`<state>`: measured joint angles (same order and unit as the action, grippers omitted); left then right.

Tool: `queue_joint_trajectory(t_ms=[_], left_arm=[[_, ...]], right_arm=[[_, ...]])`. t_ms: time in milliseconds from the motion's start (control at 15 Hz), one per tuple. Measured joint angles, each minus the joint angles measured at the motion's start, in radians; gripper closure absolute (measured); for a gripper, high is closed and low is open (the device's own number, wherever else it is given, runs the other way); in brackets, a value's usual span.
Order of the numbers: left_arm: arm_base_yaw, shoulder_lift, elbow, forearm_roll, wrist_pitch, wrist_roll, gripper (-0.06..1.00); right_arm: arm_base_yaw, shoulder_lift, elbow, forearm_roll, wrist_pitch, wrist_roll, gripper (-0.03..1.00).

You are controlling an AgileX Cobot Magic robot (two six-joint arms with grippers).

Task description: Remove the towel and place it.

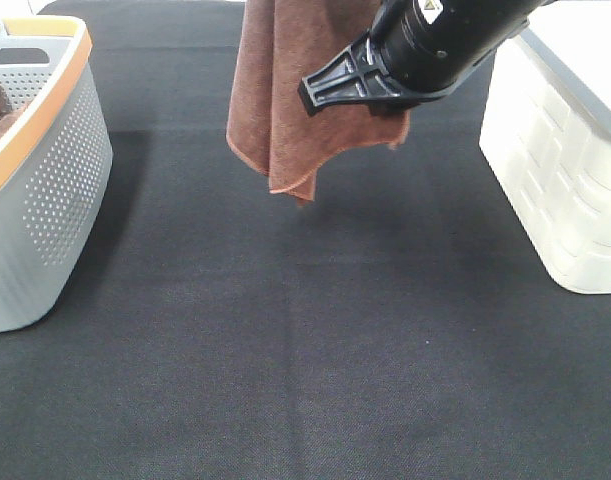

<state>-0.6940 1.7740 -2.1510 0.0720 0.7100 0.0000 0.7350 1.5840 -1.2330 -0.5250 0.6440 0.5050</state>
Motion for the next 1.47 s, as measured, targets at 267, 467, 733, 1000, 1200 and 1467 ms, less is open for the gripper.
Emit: queue_joint_trajectory(t_ms=[267, 467, 733, 1000, 1200, 1467], left_arm=[[0.008, 0.005, 0.0, 0.139, 0.069, -0.024, 0.94], [0.066, 0.015, -0.001, 0.184, 0.267, -0.057, 0.94], [0.115, 0.016, -0.001, 0.191, 0.473, -0.06, 0.94], [0.116, 0.016, -0.001, 0.146, 0.504, -0.06, 0.94], [0.116, 0.016, -0.001, 0.102, 0.505, -0.06, 0.94], [0.116, 0.015, 0.115, 0.09, 0.506, -0.06, 0.94]], right_arm=[[0.0, -0.017, 0.0, 0.006, 0.043, -0.014, 0.97], [0.0, -0.096, 0.0, 0.044, 0.049, -0.06, 0.97], [0.0, -0.101, 0.0, 0.415, 0.047, -0.542, 0.97], [0.0, -0.098, 0.0, 0.48, 0.236, -0.56, 0.97], [-0.01, -0.098, 0.0, 0.385, 0.318, -0.456, 0.97], [-0.164, -0.098, 0.0, 0.364, 0.274, -0.406, 0.97]])
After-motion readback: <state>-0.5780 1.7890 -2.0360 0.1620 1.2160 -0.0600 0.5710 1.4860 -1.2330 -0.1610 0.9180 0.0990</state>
